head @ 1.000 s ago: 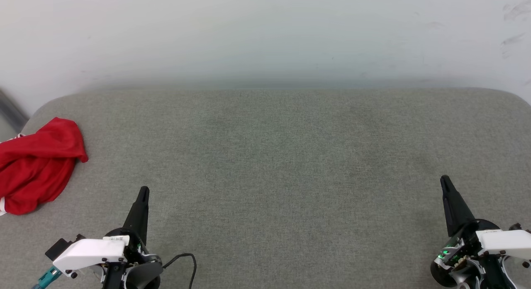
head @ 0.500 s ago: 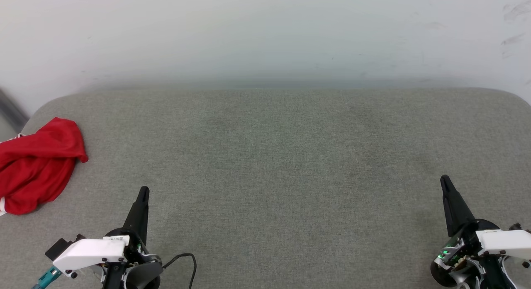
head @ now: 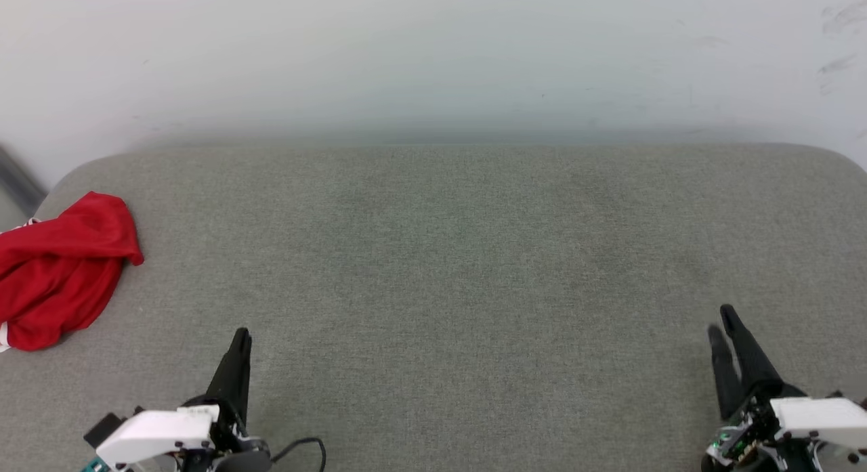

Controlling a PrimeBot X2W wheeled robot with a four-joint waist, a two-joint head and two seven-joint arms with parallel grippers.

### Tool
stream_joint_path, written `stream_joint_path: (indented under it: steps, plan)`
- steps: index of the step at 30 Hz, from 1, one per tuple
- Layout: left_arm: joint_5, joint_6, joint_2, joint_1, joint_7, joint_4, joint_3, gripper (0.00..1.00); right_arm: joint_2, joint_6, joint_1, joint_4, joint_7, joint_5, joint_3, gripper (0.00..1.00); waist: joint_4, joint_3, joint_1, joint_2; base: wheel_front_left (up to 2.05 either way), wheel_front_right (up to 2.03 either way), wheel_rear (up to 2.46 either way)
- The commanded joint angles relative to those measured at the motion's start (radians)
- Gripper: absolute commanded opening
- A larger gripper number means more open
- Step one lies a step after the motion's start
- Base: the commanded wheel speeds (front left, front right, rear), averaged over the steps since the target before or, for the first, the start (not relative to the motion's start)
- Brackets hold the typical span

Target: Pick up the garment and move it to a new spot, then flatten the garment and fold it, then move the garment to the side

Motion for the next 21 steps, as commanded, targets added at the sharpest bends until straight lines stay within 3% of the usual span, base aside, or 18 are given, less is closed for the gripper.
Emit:
stream_joint_path:
  steps: [1, 11, 21]
  plan:
    - [0.005, 0.000, 0.001, -0.006, -0.008, -0.014, -0.003, 1.00, 0.000, 0.000, -0.005, -0.010, -0.008, -0.005, 0.003, 1.00, 0.000, 0.000, 0.0000, 0.0000, 0.00, 0.00, 0.00]
    - [0.102, 0.008, 0.001, 0.002, -0.058, -0.045, 0.002, 1.00, 0.000, 0.000, 0.014, -0.043, -0.059, -0.123, -0.007, 1.00, -0.002, 0.001, 0.0000, 0.0000, 0.00, 0.00, 0.00]
    - [0.305, 0.063, 0.002, 0.008, -0.103, -0.112, -0.007, 1.00, 0.000, 0.000, 0.029, -0.105, -0.104, -0.329, -0.016, 1.00, -0.003, 0.004, 0.0000, 0.0000, 0.00, 0.00, 0.00]
